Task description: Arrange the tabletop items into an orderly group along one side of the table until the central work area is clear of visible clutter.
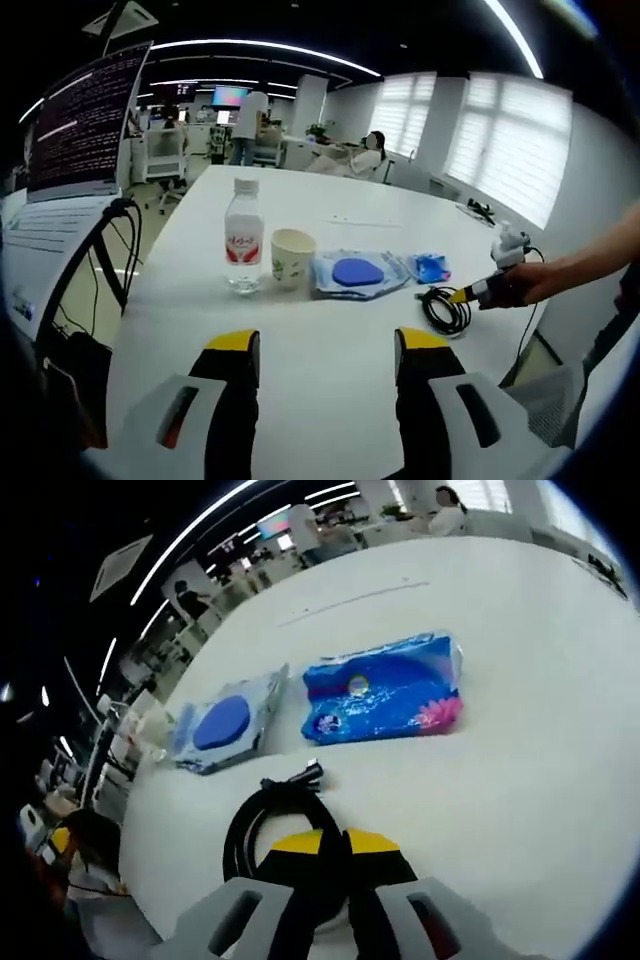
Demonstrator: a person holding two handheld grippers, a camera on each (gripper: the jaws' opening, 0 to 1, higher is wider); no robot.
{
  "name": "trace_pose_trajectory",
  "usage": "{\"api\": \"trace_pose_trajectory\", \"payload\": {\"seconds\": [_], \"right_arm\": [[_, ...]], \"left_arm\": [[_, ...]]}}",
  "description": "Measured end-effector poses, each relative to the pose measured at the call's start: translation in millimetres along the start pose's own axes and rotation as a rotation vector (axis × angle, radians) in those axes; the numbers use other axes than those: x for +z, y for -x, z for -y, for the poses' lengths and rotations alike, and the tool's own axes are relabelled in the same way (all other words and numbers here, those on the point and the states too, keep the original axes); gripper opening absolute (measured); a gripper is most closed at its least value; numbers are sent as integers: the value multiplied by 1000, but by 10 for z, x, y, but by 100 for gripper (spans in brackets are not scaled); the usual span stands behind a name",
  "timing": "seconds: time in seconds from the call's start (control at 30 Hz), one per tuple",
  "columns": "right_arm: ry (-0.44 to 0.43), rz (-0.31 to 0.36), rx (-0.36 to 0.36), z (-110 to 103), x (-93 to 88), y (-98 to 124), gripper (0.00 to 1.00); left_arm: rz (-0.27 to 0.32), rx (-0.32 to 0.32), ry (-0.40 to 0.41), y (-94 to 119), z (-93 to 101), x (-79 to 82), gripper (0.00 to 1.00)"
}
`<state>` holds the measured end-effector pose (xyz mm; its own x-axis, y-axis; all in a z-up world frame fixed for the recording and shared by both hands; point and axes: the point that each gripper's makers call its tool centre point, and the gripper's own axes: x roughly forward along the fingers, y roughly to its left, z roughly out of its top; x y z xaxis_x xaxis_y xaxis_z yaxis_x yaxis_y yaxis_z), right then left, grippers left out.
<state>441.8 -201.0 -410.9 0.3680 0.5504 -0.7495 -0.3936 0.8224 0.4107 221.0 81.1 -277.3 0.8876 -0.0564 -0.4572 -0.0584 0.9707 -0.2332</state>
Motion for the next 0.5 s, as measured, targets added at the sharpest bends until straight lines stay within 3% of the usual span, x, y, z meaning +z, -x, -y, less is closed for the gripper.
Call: {"api": "trace_pose_trajectory", "payload": {"seconds": [0.17, 0.3, 0.5], "right_arm": [[-11, 4, -22, -15, -1, -37, 2], [-116, 30, -30, -44, -19, -41, 2], [-96, 30, -36, -46, -15, -58, 2]], "left_arm": [[-1, -1, 1, 8, -4, -4, 54], [2, -3, 4, 9, -6, -5, 54], [1, 1, 0, 28, -10, 3, 54]]}}
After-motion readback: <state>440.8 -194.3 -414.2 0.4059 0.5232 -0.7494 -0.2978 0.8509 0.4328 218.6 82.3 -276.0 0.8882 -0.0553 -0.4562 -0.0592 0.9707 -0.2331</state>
